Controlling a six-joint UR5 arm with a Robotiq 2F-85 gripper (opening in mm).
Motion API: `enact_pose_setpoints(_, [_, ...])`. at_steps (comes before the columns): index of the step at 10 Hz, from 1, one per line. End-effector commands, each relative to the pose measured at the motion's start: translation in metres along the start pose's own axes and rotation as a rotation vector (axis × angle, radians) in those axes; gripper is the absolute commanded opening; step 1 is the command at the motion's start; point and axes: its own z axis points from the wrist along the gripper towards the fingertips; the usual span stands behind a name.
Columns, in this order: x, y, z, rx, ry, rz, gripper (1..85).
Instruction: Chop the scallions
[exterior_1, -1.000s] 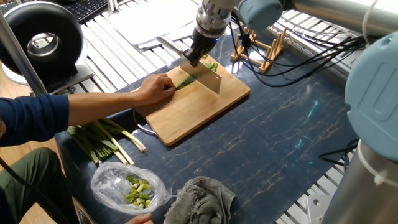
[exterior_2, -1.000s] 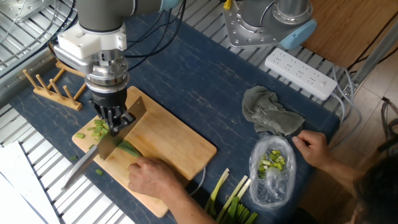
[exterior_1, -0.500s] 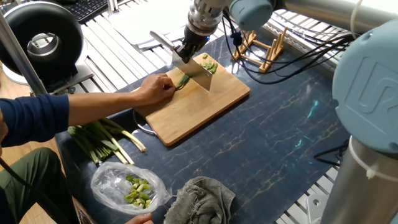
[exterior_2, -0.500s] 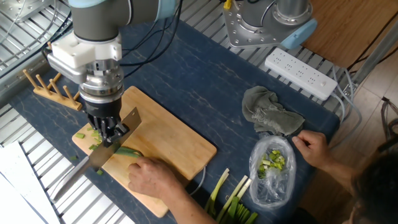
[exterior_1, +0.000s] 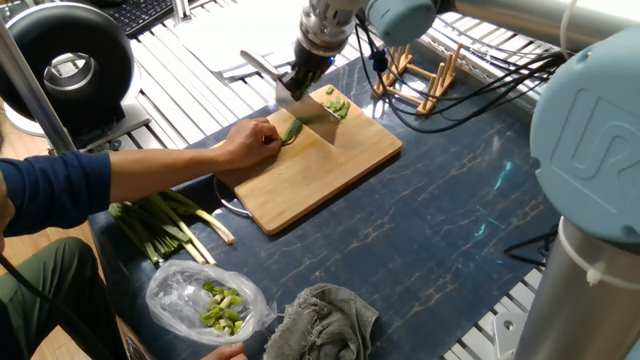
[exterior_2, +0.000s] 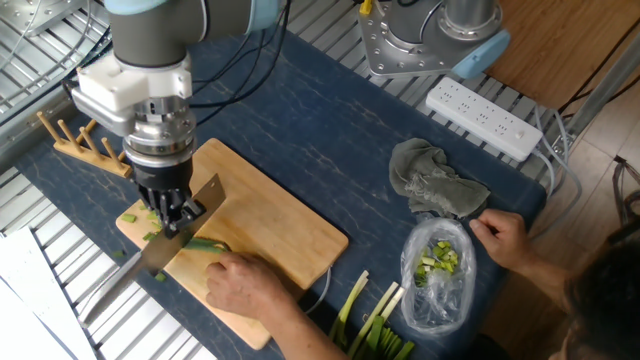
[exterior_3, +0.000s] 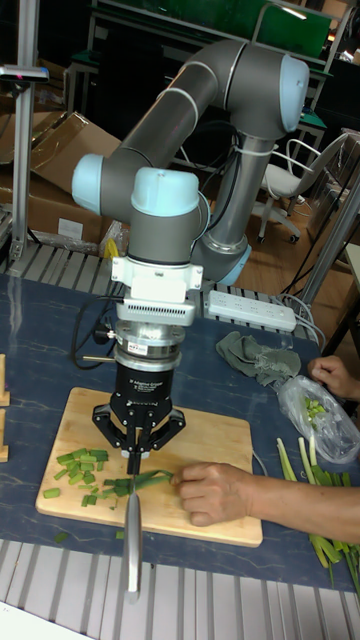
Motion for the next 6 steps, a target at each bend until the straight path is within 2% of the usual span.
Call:
enact_pose_setpoints(1, [0.0036,-0.0014,-0.001,-0.006,-0.012,0.006,1.3])
enact_pose_setpoints(6, [0.0128,-0.0047,-0.0031,-0.001,-0.009,-0.011,1.3])
